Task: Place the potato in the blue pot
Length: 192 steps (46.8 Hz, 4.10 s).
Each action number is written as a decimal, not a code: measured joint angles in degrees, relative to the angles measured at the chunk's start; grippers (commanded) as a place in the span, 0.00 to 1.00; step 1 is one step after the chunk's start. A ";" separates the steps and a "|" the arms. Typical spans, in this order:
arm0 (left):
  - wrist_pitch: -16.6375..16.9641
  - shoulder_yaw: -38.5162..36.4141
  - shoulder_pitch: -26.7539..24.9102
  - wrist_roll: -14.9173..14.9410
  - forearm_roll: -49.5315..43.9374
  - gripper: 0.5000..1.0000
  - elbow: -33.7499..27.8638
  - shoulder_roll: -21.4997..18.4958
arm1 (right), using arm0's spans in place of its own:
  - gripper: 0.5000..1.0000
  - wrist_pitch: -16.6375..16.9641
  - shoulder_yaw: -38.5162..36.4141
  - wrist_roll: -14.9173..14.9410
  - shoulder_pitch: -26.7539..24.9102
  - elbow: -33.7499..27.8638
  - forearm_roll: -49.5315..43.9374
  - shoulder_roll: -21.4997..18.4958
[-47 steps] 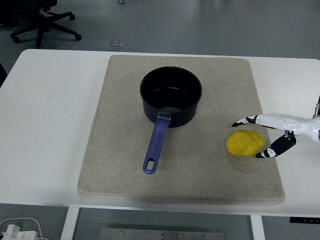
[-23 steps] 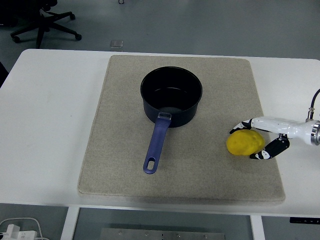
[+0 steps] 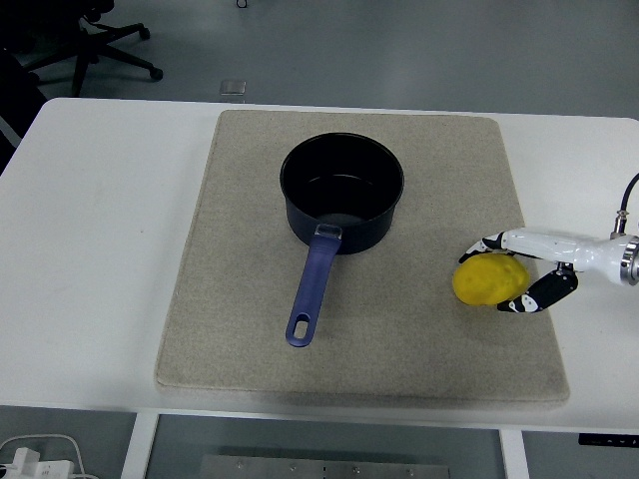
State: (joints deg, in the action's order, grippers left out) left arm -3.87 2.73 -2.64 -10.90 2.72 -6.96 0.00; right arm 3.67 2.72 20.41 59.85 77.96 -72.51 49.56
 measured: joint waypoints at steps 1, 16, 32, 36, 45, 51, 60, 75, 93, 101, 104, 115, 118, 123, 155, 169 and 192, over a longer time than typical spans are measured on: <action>0.00 0.00 0.00 0.00 0.00 0.99 0.00 0.00 | 0.00 0.00 -0.01 0.03 0.00 0.00 0.01 0.00; 0.00 0.01 0.00 0.00 0.00 0.99 0.02 0.00 | 0.00 0.24 -0.71 0.22 1.15 0.01 0.69 0.26; 0.00 0.00 0.00 0.00 0.00 0.99 0.01 0.00 | 0.00 3.73 -1.63 0.42 8.39 -0.16 5.95 4.11; 0.00 0.00 0.00 0.00 0.00 0.99 0.01 0.00 | 0.00 5.06 -1.67 0.45 11.24 -0.36 7.53 4.76; 0.00 0.00 0.00 0.00 0.00 0.99 0.01 0.00 | 0.00 9.19 -1.72 0.46 18.23 -4.55 9.96 4.22; 0.00 0.02 0.01 0.00 0.00 0.99 0.02 0.00 | 0.00 11.23 -1.70 0.44 20.91 -7.09 11.06 3.94; 0.00 0.02 0.00 0.00 0.00 0.99 0.02 0.00 | 0.00 11.35 -1.66 0.14 22.64 -7.47 11.17 0.93; 0.00 0.00 0.01 0.00 0.00 0.99 0.02 0.00 | 0.00 11.27 -0.87 -0.47 25.29 -10.79 11.17 -11.56; 0.00 0.00 0.00 0.00 0.00 0.99 0.02 0.00 | 0.00 12.23 0.13 -0.56 26.80 -24.05 11.16 -30.62; 0.00 0.00 0.00 0.00 0.00 0.99 0.00 0.00 | 0.00 12.41 0.95 -0.48 26.28 -28.42 11.16 -35.63; 0.00 0.00 0.00 0.00 0.00 0.99 0.01 0.00 | 0.00 12.69 0.97 -0.46 26.09 -29.56 11.16 -36.71; 0.00 0.00 0.00 0.00 0.00 0.99 0.02 0.00 | 0.00 12.95 1.06 -0.45 24.72 -31.78 10.88 -37.34; 0.00 0.00 0.00 0.00 0.00 0.99 0.02 0.00 | 0.00 12.95 1.11 -0.46 23.92 -31.90 10.70 -37.47; 0.00 0.01 0.00 0.00 0.00 0.99 0.02 0.00 | 0.00 12.86 1.88 -0.44 22.52 -32.42 10.55 -38.21; 0.00 0.00 0.00 0.00 0.00 0.99 0.02 0.00 | 0.41 12.06 2.02 -0.36 18.74 -41.83 10.46 -44.55; 0.00 0.00 0.00 0.00 0.00 0.99 0.01 0.00 | 0.86 12.11 1.84 -0.46 18.73 -42.10 10.89 -44.47; 0.00 0.01 0.00 0.00 0.00 0.99 0.01 0.00 | 0.86 12.06 1.40 -0.46 18.81 -42.10 10.98 -44.34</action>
State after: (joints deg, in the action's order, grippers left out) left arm -3.87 2.74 -2.64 -10.90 2.72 -6.95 0.00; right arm 15.73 4.12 19.95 78.66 35.86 -61.53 5.22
